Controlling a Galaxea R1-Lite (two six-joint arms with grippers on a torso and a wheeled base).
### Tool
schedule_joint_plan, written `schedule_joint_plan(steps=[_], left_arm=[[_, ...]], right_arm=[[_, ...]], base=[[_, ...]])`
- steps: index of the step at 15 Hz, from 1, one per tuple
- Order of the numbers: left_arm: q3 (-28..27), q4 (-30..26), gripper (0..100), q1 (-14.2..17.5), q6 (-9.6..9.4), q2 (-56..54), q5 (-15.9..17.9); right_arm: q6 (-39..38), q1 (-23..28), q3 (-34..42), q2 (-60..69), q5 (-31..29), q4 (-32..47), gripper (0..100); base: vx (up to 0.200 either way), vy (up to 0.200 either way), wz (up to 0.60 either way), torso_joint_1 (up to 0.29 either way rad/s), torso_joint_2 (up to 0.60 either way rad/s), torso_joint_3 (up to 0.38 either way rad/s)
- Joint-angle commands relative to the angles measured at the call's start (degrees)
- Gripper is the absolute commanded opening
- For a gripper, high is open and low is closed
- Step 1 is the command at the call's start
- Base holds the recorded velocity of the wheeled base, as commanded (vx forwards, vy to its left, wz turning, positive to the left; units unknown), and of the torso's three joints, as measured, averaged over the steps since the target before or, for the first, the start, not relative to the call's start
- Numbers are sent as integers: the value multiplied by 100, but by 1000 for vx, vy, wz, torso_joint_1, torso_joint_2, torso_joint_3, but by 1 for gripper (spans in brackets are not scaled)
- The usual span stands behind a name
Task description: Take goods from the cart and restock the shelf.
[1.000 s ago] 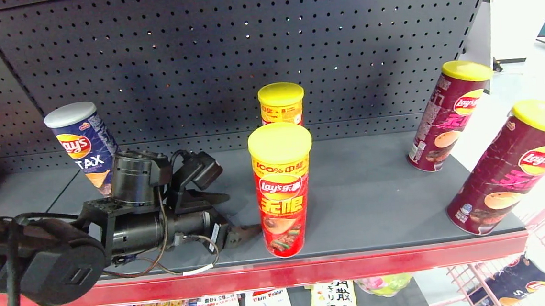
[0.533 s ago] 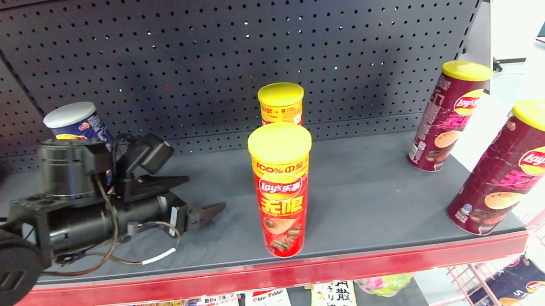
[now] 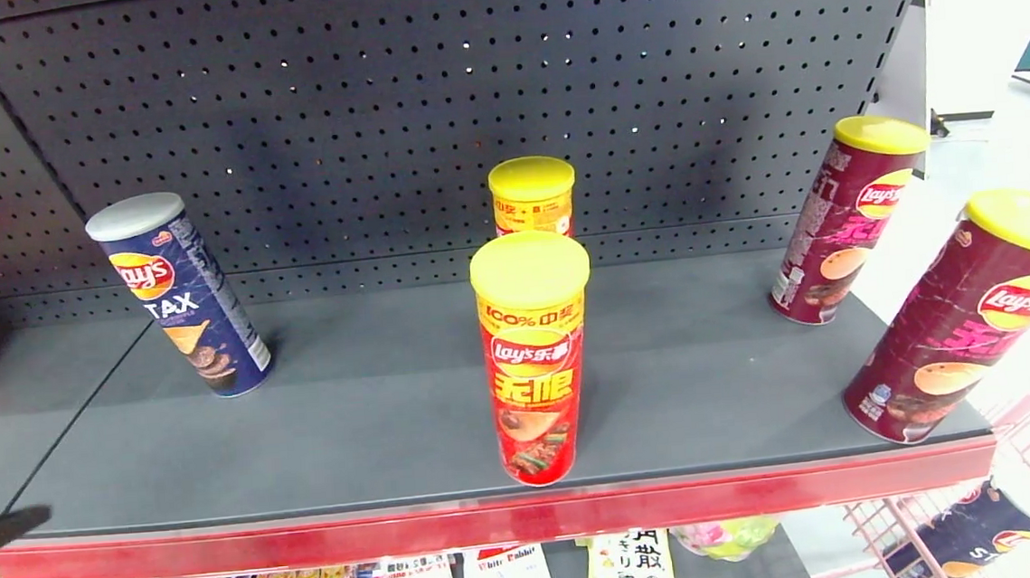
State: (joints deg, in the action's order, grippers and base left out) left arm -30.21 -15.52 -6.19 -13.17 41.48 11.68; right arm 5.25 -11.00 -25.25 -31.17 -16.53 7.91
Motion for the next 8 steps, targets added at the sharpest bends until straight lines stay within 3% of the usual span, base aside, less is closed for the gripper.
schedule_joint_plan(steps=[1, 4, 5, 8], left_arm=[[-3, -1498, 100, 417, 86, -2188, -887], [-161, -1349, 100, 364, 60, -2039, -1001], [-161, -1102, 100, 364, -63, -1995, -1001], [-99, -944, 100, 364, -72, -2022, -992]], right_arm=[[-33, 71, 240, -29, 1, 17, 100], [-165, 98, 450, 85, 9, 17, 100], [-174, 98, 530, 111, 1, 17, 100], [-86, 98, 679, 401, -34, 44, 100]], base=[[0, 0, 0, 0, 0, 0], [0, 0, 0, 0, 0, 0], [0, 0, 0, 0, 0, 0], [0, 0, 0, 0, 0, 0]])
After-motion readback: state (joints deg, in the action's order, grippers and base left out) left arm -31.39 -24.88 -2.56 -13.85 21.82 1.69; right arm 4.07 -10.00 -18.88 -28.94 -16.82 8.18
